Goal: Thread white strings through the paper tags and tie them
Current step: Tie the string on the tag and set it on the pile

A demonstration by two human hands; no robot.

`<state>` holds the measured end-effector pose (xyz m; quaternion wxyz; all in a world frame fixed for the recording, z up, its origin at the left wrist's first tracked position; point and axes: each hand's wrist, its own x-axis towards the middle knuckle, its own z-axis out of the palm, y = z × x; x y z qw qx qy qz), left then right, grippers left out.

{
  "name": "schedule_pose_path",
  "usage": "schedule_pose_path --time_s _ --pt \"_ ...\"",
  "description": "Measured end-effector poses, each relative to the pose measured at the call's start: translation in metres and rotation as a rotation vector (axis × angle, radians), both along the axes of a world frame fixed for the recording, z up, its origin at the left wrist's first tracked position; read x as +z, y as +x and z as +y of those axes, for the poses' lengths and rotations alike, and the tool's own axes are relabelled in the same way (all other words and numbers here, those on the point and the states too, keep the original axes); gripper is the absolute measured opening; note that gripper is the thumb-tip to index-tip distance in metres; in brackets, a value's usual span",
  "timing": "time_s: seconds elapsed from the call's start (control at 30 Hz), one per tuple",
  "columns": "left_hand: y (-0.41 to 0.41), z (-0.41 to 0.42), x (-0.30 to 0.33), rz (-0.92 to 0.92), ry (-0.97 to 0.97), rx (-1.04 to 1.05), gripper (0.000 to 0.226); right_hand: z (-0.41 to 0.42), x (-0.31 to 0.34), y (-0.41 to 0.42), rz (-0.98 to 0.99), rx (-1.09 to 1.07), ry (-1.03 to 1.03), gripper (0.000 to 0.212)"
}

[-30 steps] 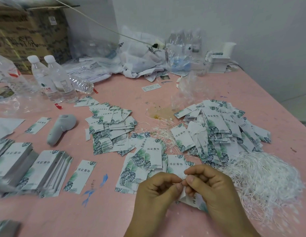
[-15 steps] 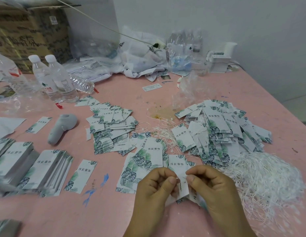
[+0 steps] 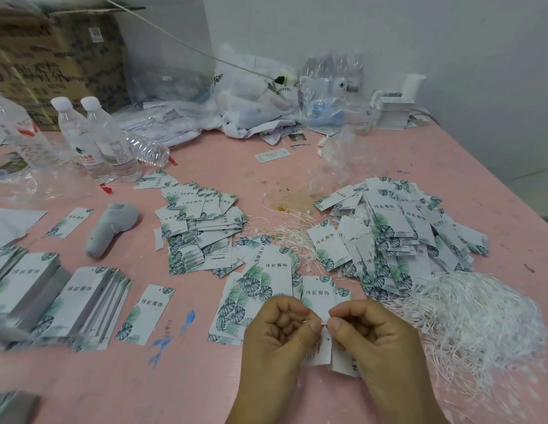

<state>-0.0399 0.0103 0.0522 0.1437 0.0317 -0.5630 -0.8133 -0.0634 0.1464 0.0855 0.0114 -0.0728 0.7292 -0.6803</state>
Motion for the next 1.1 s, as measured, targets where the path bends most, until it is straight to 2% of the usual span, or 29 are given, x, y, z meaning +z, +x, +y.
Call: schedule_pose_path --time_s 0.93,1.1 --pt "-0.0002 0.0006 -0.0046 -0.003 -0.030 0.044 0.020 -0.0037 0.0018 0.0020 -0.027 0.000 -0.016 0.030" --pt "-0.0012 -0.0027 -0.0058 0.003 -0.002 -0.022 0.029 0.0016 0.0028 -0.0064 -0.149 0.128 -0.149 0.012"
